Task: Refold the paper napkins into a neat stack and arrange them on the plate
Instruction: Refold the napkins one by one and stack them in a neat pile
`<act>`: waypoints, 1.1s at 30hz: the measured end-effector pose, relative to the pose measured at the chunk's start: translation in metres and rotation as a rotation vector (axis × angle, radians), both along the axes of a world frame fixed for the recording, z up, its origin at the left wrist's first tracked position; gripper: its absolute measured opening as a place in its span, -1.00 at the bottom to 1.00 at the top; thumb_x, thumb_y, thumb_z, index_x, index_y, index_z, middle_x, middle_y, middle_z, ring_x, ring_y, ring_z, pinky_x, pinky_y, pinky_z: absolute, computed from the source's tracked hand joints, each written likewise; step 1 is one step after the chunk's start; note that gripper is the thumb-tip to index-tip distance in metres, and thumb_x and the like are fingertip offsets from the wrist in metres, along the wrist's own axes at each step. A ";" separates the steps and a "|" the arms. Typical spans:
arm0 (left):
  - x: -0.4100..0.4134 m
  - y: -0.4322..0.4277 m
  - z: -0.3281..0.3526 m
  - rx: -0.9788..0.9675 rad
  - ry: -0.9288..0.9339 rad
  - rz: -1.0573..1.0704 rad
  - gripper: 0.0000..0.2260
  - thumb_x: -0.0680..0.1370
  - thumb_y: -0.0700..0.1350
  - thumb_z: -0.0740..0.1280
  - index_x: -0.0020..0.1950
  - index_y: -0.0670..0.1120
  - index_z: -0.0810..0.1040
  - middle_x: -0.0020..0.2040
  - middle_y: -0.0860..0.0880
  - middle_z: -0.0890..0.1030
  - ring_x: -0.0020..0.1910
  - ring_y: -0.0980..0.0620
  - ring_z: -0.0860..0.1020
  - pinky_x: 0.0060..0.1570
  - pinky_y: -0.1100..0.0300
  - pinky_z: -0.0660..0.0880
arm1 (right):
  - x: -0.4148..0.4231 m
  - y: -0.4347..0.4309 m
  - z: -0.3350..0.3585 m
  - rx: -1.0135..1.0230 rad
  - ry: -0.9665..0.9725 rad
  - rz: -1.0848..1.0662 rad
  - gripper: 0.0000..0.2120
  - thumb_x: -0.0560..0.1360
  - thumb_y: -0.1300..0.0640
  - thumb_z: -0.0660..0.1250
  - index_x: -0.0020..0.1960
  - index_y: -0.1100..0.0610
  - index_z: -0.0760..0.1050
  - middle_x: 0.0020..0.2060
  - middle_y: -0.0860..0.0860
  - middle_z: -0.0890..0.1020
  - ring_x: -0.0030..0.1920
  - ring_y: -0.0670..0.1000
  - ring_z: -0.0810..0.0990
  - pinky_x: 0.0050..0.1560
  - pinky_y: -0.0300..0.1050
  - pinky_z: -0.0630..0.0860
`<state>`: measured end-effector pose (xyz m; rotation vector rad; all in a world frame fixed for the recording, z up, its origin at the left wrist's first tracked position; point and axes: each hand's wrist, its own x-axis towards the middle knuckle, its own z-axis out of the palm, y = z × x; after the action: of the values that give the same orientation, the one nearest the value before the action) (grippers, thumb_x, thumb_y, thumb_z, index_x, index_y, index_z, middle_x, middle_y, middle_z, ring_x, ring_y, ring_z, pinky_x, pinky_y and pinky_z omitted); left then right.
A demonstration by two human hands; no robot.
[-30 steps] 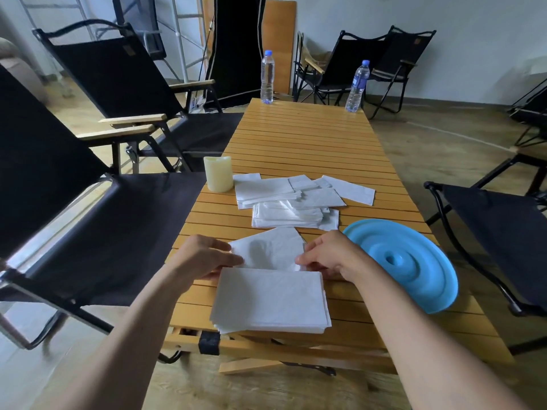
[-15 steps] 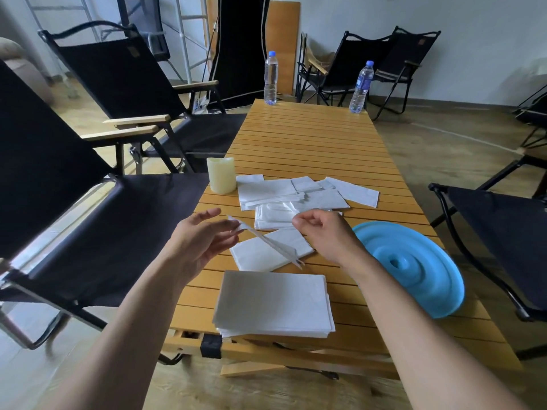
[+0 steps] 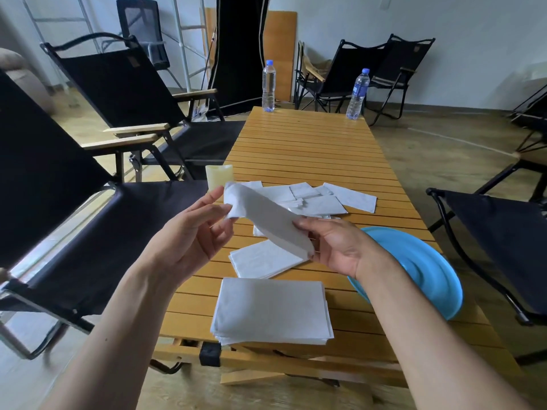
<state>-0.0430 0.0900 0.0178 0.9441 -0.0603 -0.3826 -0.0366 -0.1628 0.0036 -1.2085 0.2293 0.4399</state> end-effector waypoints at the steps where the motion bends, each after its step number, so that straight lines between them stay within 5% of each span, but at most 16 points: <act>1: -0.002 0.004 0.000 0.044 -0.004 -0.021 -0.46 0.43 -0.21 0.46 0.42 -0.07 0.51 -0.02 -0.07 0.69 -0.24 0.09 0.67 -0.24 0.27 0.63 | -0.001 -0.002 0.002 -0.011 -0.019 -0.008 -0.66 0.41 0.19 0.49 0.17 0.22 0.61 -0.10 0.10 0.70 -0.19 0.00 0.67 -0.30 -0.21 0.61; 5: -0.008 0.014 0.001 0.277 0.011 -0.088 -0.36 0.37 0.22 0.55 0.32 -0.12 0.59 -0.07 -0.10 0.69 -0.24 0.03 0.66 -0.30 0.20 0.63 | -0.006 -0.012 0.013 -0.066 -0.107 0.056 -0.66 0.42 0.20 0.47 0.18 0.20 0.62 -0.01 0.10 0.72 -0.13 -0.01 0.71 -0.18 -0.17 0.66; 9: -0.010 0.018 -0.003 0.609 0.079 -0.008 -0.51 0.21 0.01 0.62 0.06 -0.21 0.71 -0.06 -0.18 0.73 -0.22 -0.03 0.71 -0.33 0.19 0.63 | -0.014 -0.020 0.016 -0.201 -0.104 0.138 -0.77 0.40 0.29 0.49 0.06 0.21 0.65 -0.06 0.12 0.74 -0.17 0.00 0.73 -0.22 -0.15 0.66; 12: -0.015 0.025 -0.002 0.764 0.123 -0.168 -0.65 0.19 -0.05 0.64 -0.10 -0.15 0.75 -0.10 -0.19 0.73 -0.28 -0.01 0.68 -0.35 0.20 0.60 | -0.023 -0.026 0.017 -0.378 -0.048 0.284 -0.73 0.41 0.31 0.52 0.09 0.22 0.61 -0.09 0.13 0.74 -0.20 0.01 0.72 -0.26 -0.18 0.64; 19: -0.020 0.021 -0.014 1.123 0.158 -0.338 -0.71 0.36 0.01 0.59 -0.03 -0.14 0.74 -0.14 -0.14 0.75 -0.36 0.09 0.60 -0.49 0.34 0.38 | -0.033 -0.024 0.012 -0.695 0.011 0.427 -0.65 0.34 0.27 0.61 0.04 0.24 0.55 -0.28 0.11 0.73 -0.31 0.01 0.70 -0.34 -0.20 0.62; 29: -0.012 0.025 -0.025 1.312 0.141 -0.316 -0.40 0.04 0.30 0.61 -0.12 -0.09 0.74 -0.23 -0.08 0.74 -0.32 0.07 0.57 -0.45 0.28 0.36 | -0.026 -0.018 0.000 -1.024 -0.059 0.441 -0.66 0.22 0.08 0.69 -0.20 0.13 0.57 -0.49 -0.03 0.62 -0.51 -0.11 0.53 -0.52 -0.28 0.42; 33: 0.001 0.023 -0.037 1.256 -0.039 0.002 -0.59 0.21 0.21 0.58 -0.13 -0.04 0.70 -0.30 0.02 0.72 -0.26 0.08 0.64 -0.41 0.28 0.48 | -0.008 -0.023 -0.011 -0.976 -0.291 0.188 -0.81 0.33 0.15 0.63 -0.17 0.06 0.64 -0.35 -0.07 0.69 -0.29 -0.07 0.63 -0.32 -0.17 0.53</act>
<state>-0.0422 0.1129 -0.0195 2.1894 0.1706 -0.3877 -0.0444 -0.1860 -0.0076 -2.2443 0.0680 0.3037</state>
